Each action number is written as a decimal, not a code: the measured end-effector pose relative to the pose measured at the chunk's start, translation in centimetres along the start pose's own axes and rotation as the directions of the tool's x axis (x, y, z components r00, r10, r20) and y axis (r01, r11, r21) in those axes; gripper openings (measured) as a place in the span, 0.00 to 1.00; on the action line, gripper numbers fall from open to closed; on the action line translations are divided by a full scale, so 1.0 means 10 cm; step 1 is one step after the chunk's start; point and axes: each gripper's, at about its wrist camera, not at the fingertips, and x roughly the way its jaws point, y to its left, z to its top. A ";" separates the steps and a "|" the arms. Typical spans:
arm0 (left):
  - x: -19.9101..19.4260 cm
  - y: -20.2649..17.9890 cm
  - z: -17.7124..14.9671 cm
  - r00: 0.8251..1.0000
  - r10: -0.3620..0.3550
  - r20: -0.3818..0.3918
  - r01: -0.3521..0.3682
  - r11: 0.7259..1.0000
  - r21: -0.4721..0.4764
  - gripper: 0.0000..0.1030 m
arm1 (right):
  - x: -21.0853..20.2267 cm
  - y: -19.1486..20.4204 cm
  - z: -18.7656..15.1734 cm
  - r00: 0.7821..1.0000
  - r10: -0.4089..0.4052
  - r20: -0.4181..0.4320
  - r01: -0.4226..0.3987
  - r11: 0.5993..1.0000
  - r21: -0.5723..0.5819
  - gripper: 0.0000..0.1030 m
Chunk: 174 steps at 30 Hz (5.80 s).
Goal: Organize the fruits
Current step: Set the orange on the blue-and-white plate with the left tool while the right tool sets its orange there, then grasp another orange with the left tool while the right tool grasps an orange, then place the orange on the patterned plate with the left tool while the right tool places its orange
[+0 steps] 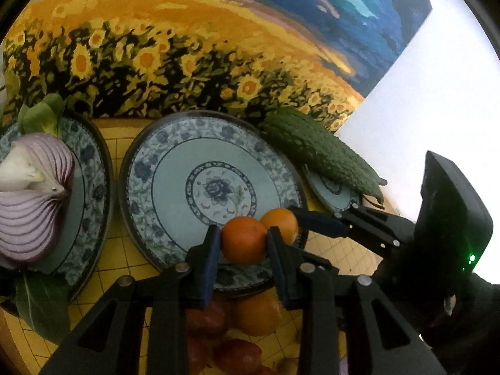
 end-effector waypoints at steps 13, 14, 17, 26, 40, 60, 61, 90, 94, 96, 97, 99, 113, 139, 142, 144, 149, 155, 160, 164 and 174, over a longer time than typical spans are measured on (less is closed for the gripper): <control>-0.46 -0.20 -0.16 0.991 0.089 0.101 -0.096 0.993 0.069 0.54 | -0.22 0.11 -0.01 1.000 0.005 -0.005 -0.005 1.000 -0.008 0.49; -0.53 -0.21 -0.21 0.990 0.089 0.109 -0.097 0.993 0.071 0.54 | -0.28 0.12 -0.01 1.000 -0.001 0.005 0.001 1.000 -0.001 0.49; -0.66 -0.24 -0.33 0.987 0.099 0.125 -0.108 0.992 0.068 0.55 | -0.47 0.12 -0.03 0.999 0.002 0.035 -0.003 0.999 0.035 0.49; -1.02 -0.22 -0.73 0.978 0.146 0.148 -0.156 0.986 0.052 0.55 | -0.85 0.16 -0.26 0.991 0.122 0.054 -0.129 0.976 0.176 0.49; -0.95 0.07 -1.29 0.983 0.176 0.047 -0.175 0.984 -0.016 0.55 | -1.01 0.30 -0.80 0.995 0.095 -0.039 -0.086 0.980 0.181 0.48; -0.59 0.26 -1.11 0.985 0.156 0.068 -0.155 0.988 -0.019 0.55 | -0.98 0.39 -0.93 0.992 0.123 -0.032 -0.117 0.983 0.143 0.38; -0.58 0.27 -1.11 0.986 0.152 0.068 -0.151 0.988 -0.022 0.55 | -0.97 0.39 -0.93 0.992 0.126 -0.033 -0.120 0.983 0.141 0.38; -0.62 0.29 -1.20 0.988 0.112 0.103 -0.108 0.993 -0.039 0.34 | -0.07 0.19 -0.33 0.958 0.277 -0.075 -0.241 0.919 0.313 0.38; -0.63 0.28 -1.20 0.988 0.115 0.102 -0.111 0.993 -0.039 0.34 | -0.02 0.18 -0.33 0.944 0.319 -0.079 -0.276 0.900 0.338 0.35; -0.62 0.29 -1.20 0.988 0.115 0.102 -0.111 0.993 -0.040 0.34 | -0.02 0.17 -0.33 0.939 0.336 -0.074 -0.292 0.891 0.347 0.33; -0.63 0.29 -1.21 0.989 0.112 0.100 -0.108 0.993 -0.039 0.34 | -0.02 0.17 -0.33 0.938 0.337 -0.073 -0.294 0.891 0.345 0.33; -0.63 0.27 -1.22 0.989 0.112 0.097 -0.109 0.993 -0.036 0.34 | -0.05 0.17 -0.35 0.941 0.331 -0.072 -0.290 0.896 0.338 0.32; -0.80 0.01 -1.11 0.985 0.100 0.143 -0.106 0.994 0.029 0.34 | -0.54 0.01 -0.24 0.976 0.212 0.054 -0.218 0.933 0.285 0.32; -0.57 -0.14 -0.46 0.992 0.006 0.128 -0.011 0.999 0.038 0.34 | -0.01 -0.05 -0.08 0.981 0.194 -0.021 -0.177 0.933 0.314 0.33; -0.48 -0.18 -0.34 0.993 -0.011 0.119 0.006 0.999 0.048 0.34 | -0.03 -0.08 -0.09 0.975 0.221 -0.016 -0.204 0.923 0.328 0.44; -0.39 -0.22 -0.28 0.994 0.008 0.113 -0.015 0.998 0.068 0.34 | -0.11 -0.14 -0.13 0.973 0.230 0.013 -0.221 0.913 0.343 0.47; -0.25 -0.22 -0.24 0.996 0.008 0.094 -0.014 0.998 0.057 0.34 | -0.37 -0.27 -0.22 0.973 0.218 0.073 -0.229 0.900 0.370 0.47; -0.12 -0.08 -0.28 0.997 0.017 0.074 -0.015 1.000 -0.023 0.34 | -0.37 -0.44 -0.35 0.978 0.197 0.072 -0.208 0.871 0.445 0.47; -0.12 0.00 -0.25 0.997 -0.019 0.078 0.025 0.997 -0.077 0.34 | -0.31 -0.52 -0.36 0.976 0.208 0.071 -0.217 0.853 0.475 0.47; -0.08 0.01 -0.23 0.997 -0.021 0.072 0.027 0.997 -0.075 0.37 | -0.25 -0.53 -0.30 0.976 0.203 0.074 -0.213 0.857 0.468 0.47; -0.17 -0.09 -0.22 0.995 -0.038 0.091 0.044 0.997 -0.063 0.66 | 0.05 -0.61 -0.17 0.960 0.266 0.085 -0.270 0.808 0.524 0.25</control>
